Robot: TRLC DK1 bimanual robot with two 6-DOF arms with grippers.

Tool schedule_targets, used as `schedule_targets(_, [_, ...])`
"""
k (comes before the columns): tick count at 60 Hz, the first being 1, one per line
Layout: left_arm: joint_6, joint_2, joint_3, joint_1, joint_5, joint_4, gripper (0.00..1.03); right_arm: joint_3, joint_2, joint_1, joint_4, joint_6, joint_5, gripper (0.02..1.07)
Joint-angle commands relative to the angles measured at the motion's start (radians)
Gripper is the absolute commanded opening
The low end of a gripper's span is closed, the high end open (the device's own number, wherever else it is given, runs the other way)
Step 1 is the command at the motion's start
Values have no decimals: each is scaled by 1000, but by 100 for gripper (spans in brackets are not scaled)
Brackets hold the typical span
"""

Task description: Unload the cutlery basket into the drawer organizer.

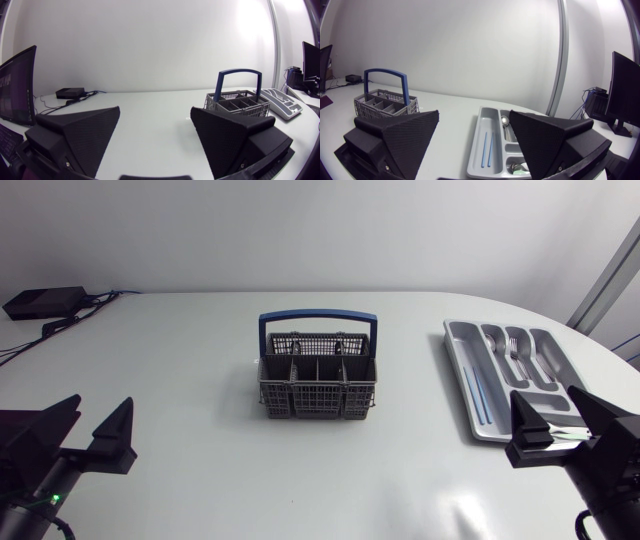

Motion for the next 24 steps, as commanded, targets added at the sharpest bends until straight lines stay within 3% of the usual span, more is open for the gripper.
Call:
schedule_targets(1, [-35, -45, -35, -10, -11, -21, 99, -35, -44, 11, -29, 60, 10, 103])
schedule_targets(24, [-44, -84, -52, -14, -19, -50, 99, -52, -102, 21, -66, 99, 12, 103])
